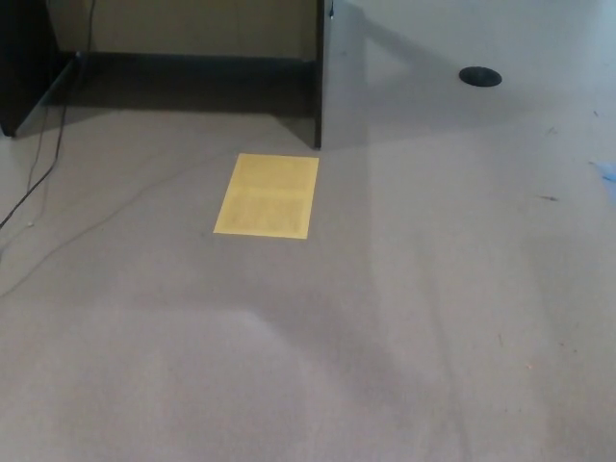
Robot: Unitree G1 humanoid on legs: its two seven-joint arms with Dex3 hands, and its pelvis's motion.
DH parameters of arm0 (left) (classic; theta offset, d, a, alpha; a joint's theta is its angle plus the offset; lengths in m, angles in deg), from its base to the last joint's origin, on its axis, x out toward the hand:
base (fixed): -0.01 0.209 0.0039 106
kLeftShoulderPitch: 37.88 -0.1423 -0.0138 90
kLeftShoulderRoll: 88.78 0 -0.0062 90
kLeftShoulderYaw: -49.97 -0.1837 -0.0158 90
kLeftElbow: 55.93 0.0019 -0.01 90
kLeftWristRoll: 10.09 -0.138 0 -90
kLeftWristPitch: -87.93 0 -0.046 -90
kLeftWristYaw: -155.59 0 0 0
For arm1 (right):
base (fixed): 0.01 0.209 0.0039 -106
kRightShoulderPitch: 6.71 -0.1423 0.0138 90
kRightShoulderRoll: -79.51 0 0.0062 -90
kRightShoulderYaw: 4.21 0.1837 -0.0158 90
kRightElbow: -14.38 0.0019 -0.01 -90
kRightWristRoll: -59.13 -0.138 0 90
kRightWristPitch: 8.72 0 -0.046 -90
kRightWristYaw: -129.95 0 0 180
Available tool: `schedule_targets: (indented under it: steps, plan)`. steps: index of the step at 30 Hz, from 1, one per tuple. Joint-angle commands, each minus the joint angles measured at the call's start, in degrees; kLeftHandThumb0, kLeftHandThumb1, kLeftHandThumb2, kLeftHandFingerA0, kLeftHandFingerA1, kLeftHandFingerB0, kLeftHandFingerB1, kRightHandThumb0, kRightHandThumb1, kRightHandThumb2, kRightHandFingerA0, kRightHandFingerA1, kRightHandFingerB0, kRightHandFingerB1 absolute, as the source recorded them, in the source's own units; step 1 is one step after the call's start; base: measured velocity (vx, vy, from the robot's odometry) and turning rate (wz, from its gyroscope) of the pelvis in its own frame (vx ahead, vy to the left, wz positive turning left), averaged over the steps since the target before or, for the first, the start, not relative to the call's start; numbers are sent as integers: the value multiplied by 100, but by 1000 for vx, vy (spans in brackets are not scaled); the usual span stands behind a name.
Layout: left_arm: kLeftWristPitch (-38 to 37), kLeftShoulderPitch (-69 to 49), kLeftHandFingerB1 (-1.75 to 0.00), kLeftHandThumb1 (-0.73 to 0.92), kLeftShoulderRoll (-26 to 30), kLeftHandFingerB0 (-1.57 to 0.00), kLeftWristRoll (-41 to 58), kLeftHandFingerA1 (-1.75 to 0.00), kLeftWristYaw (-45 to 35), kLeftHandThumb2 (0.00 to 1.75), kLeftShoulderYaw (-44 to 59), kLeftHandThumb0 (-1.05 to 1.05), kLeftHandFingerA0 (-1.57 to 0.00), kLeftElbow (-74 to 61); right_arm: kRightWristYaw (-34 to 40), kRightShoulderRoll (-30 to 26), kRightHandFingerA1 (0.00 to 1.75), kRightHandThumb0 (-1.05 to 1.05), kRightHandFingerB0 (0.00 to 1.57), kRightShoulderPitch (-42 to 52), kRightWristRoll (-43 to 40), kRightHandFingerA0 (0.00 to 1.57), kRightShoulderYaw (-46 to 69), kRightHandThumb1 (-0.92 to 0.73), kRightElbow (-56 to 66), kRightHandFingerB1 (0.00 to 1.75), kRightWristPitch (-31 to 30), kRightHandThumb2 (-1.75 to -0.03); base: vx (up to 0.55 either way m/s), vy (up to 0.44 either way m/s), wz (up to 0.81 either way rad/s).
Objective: There is a tripod standing in front of the robot and the robot extends its left arm to grab it. It lifts the tripod and passes it to a person.
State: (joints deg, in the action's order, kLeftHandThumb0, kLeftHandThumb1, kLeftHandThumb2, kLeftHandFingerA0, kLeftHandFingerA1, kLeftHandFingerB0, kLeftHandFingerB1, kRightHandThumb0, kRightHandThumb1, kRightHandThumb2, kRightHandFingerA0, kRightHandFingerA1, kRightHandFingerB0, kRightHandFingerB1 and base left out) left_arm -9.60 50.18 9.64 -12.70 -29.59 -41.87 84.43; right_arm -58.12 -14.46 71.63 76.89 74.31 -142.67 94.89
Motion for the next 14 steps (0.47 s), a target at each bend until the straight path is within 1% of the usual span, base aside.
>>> schedule_targets:
  steps: [1, 2, 3, 5, 10, 14]
  plan:
    - [-1004, 88, -38, 57, 252, -44, -497, -43, 333, 57, -123, -42, -58, 336, 93, -82, 44, -37, 50, 143, -83, 68, 112, -71, -30, 37, 70, -61, 0, 0, 0]
    - [-1031, 92, -38, 57, 250, -44, -502, -43, 341, 57, -123, -42, -58, 359, 98, -82, 44, -37, 50, 132, -68, 68, 111, -71, -38, 37, 65, -61, 0, 0, 0]
    - [-1032, 101, -36, 58, 240, -41, -475, -42, 310, 57, -108, -41, -53, 389, 100, -86, 42, -39, 49, 114, -29, 67, 88, -71, -30, 36, 14, -62, 0, 0, 0]
    - [-1145, 116, -35, 59, 219, -39, -452, -41, 315, 58, -80, -40, -49, 496, 133, -94, 43, -38, 50, 115, 3, 68, 72, -71, -21, 37, 36, -61, 0, 0, 0]
    - [-1315, 182, -33, 59, 192, -35, -507, -39, 383, 57, -57, -42, -45, 701, 102, -85, 44, -38, 50, 102, -26, 68, 97, -71, -37, 37, 16, -61, 0, 0, 0]
    - [-1366, 190, -33, 60, 200, -34, -545, -40, 384, 59, -66, -41, -45, 730, 99, -76, 42, -38, 49, 67, -21, 66, 104, -69, -94, 36, -6, -61, 0, 0, 0]
